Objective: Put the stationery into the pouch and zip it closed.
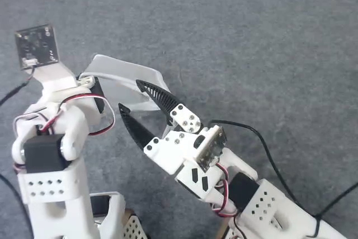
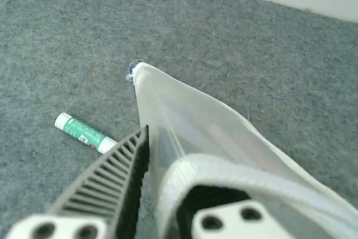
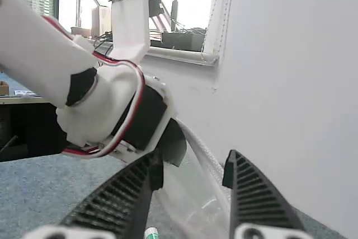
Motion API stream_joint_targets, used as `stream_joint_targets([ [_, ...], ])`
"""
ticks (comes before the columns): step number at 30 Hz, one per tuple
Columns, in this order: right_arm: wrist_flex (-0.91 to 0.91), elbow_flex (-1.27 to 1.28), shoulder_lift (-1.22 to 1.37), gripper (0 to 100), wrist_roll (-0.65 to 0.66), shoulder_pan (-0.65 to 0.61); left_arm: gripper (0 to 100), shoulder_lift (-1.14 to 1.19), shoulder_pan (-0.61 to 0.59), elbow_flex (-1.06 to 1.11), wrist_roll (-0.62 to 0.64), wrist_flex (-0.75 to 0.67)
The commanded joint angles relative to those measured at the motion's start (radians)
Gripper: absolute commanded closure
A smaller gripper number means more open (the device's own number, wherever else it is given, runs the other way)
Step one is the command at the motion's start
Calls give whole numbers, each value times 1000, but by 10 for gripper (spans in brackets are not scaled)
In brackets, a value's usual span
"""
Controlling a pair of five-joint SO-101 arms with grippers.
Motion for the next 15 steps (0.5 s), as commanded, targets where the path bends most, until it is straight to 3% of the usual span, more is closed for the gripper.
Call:
stream_joint_targets([
  [1,31,-75,-13,831,12,21,988,-15,-25,-22,17,-31],
  [5,159,-130,-39,829,-9,77,988,-15,-138,-53,17,-32],
  [9,309,-204,-35,829,-126,136,988,-15,-273,-77,17,-32],
  [15,398,-282,116,829,-127,143,988,-17,-407,-87,23,-32],
])
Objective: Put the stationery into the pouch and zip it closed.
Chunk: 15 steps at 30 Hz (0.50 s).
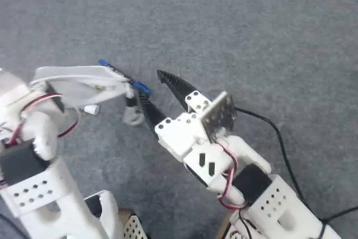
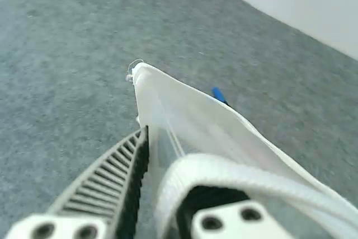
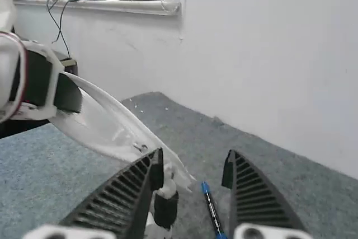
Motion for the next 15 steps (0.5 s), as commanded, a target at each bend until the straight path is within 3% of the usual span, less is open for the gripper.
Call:
stream_joint_targets([
  [1,19,-97,116,829,-12,13,988,-17,-75,-71,21,-32],
  [9,24,-241,496,829,-12,13,988,-17,-218,-64,23,-25],
  [15,50,-404,771,829,-11,65,988,-17,-256,-15,21,-32],
])
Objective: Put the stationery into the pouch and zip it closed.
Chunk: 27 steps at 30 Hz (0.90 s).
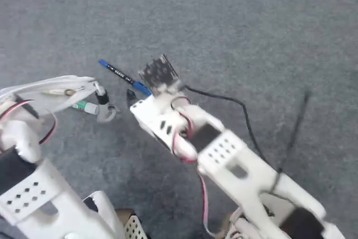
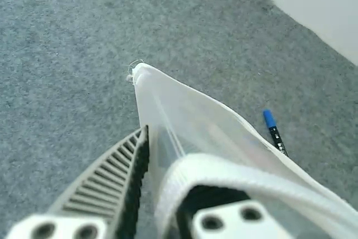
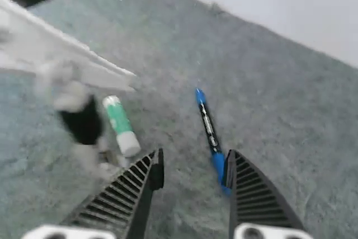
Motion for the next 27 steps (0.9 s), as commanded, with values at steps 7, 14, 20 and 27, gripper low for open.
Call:
stream_joint_targets([
  [7,231,-436,392,828,-9,65,988,-17,-23,-12,11,-29],
  [14,334,-709,702,828,80,67,988,-17,-23,-12,11,-25],
  [20,447,-919,897,831,89,110,988,-17,-21,7,11,-31],
  [27,588,-1126,1067,831,89,108,988,-17,-21,10,11,-29],
])
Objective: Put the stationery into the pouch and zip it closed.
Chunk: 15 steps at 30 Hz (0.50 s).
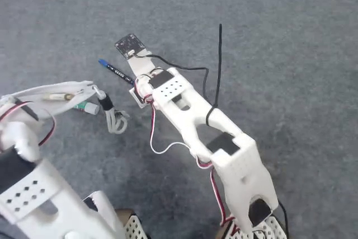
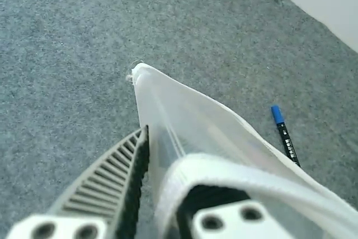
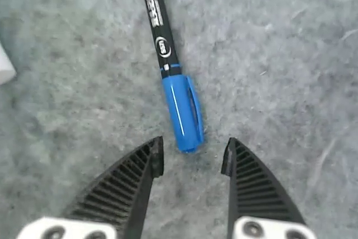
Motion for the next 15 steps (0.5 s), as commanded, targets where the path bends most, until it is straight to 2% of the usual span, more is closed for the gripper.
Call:
stream_joint_targets([
  [1,62,-138,27,832,15,8,988,-17,0,-22,11,-28],
  [7,76,-189,114,843,15,15,988,-17,0,-22,11,-25],
  [10,76,-190,124,941,23,15,988,-17,0,-22,11,-25],
  [12,79,-190,124,998,74,15,988,-17,0,-21,11,-25],
  [15,91,-189,128,983,98,15,988,-17,0,-16,9,-25],
])
